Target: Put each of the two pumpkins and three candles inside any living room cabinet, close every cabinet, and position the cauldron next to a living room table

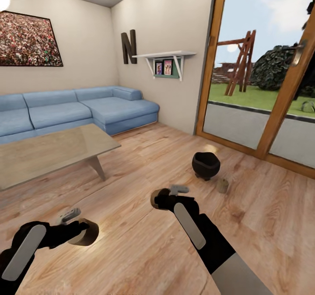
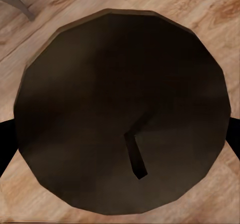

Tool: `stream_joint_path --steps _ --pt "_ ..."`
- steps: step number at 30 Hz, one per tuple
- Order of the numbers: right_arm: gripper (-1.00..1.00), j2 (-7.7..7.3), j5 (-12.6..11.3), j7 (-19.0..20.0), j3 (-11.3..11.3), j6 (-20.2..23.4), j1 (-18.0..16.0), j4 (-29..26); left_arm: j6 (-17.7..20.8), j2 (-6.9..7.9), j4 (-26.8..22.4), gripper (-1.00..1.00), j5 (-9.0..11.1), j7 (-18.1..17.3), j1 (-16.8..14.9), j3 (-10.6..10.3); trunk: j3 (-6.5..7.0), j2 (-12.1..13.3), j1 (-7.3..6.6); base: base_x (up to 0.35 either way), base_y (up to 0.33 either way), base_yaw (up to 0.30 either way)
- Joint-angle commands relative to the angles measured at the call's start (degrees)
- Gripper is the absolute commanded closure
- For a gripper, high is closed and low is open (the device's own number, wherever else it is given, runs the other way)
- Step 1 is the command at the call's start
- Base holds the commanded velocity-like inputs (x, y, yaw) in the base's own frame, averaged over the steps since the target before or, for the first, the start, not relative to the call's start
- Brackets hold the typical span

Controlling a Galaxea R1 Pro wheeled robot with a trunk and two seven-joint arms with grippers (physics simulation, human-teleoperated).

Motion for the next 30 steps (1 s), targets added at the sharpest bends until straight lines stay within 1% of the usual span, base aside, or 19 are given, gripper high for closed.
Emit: stream_joint_path --steps 1,4,7,13,15,24,30 --pt "1.0 0.02 -0.5 -0.6 0.1 0.1 -0.1 0.0 0.3 -0.18 -0.1 1.0 0.0 0.6 -0.1 0.0 -0.06 0.0 -0.01 0.0 0.0 0.282" --pt "1.0 0.07 -0.4 -0.6 0.1 0.1 -0.1 -0.1 0.3 -0.39 -0.3 1.0 -0.1 0.8 -0.2 -0.1 -0.06 0.0 -0.01 0.0 0.0 0.218" --pt "1.0 -0.05 -0.3 -0.5 0.2 0.1 -0.1 -0.4 0.3 -0.4 -0.8 1.0 -0.1 0.8 -0.2 -0.1 -0.06 0.0 -0.01 0.0 0.0 0.057" --pt "1.0 -0.15 -0.3 -0.4 0.2 0.1 -0.1 -0.5 0.3 -0.5 -1.6 1.0 0.0 1.0 -0.2 -0.2 1.02 2.4 -1.33 0.0 0.0 0.014" --pt "1.0 -0.05 -0.3 -0.4 0.2 0.1 -0.1 -0.5 0.3 -0.51 -1.7 1.0 0.0 1.1 -0.2 -0.2 1.38 3.2 -1.77 0.0 0.0 0.151" --pt "1.0 0.36 -0.3 -0.5 0.5 0.1 -0.1 -0.4 0.4 -0.49 -1.6 1.0 -0.1 1.2 -0.2 -0.4 3.0 6.8 -3.75 0.0 0.0 0.27" --pt "1.0 0.37 -0.2 -0.6 0.7 0.0 -0.1 -0.4 0.4 -0.54 -1.6 1.0 -0.1 1.2 -0.2 -2.2 4.07 9.2 -5.07 0.0 0.0 0.292"
